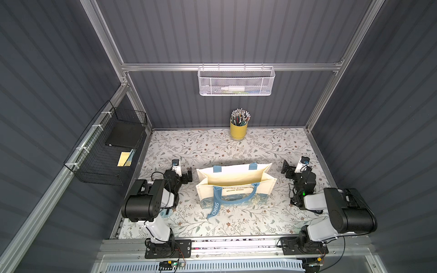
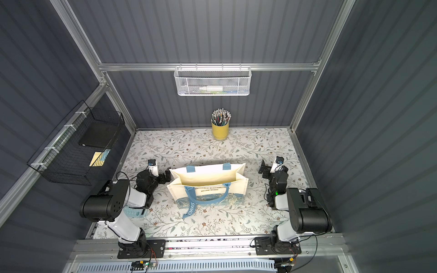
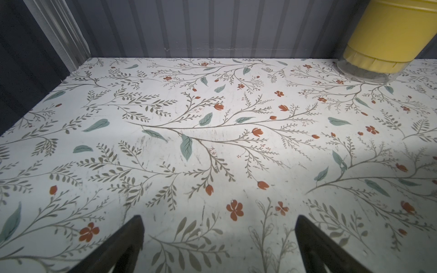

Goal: Put away the canvas bag
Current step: Press the canvas bag at the center of the board.

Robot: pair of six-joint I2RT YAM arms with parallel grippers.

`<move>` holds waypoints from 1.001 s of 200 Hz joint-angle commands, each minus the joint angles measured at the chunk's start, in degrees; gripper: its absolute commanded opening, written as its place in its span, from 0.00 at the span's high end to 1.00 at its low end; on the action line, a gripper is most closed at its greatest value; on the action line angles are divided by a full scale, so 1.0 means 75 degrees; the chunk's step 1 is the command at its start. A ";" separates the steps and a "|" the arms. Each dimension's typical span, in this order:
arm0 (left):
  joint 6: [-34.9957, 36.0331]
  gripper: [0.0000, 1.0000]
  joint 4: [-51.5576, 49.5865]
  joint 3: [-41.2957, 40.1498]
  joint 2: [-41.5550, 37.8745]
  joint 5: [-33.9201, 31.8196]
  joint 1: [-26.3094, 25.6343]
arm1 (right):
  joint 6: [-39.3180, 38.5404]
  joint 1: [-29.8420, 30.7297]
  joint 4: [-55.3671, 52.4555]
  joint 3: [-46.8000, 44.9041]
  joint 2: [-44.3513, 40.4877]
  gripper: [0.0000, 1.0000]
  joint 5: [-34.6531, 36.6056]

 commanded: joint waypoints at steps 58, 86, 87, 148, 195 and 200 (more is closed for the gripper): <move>-0.0177 0.00 -0.0203 0.0126 -0.0023 -0.0403 0.0030 | -0.0022 0.0008 -0.0032 0.0087 -0.0002 0.01 0.0005; -0.0178 0.00 -0.0202 0.0116 -0.0034 -0.0408 0.0036 | -0.0004 0.0004 -0.0030 0.0093 0.0004 0.01 -0.0007; -0.0178 0.00 -0.0202 0.0115 -0.0034 -0.0410 0.0036 | -0.0009 0.0000 -0.0031 0.0095 0.0004 0.01 -0.0007; -0.0512 0.00 -0.5126 0.2374 -0.1947 -0.0404 -0.0047 | 0.1360 0.0430 -0.5912 0.2697 -0.1816 0.01 0.1989; -0.1772 0.00 -0.7139 0.3107 -0.4166 0.0333 -0.0265 | 0.2219 0.0488 -0.9739 0.5421 -0.2246 0.01 0.1777; -0.1787 0.00 -0.7460 0.3234 -0.4286 0.0284 -0.0386 | 0.2234 0.0499 -1.0014 0.5594 -0.2267 0.01 0.1618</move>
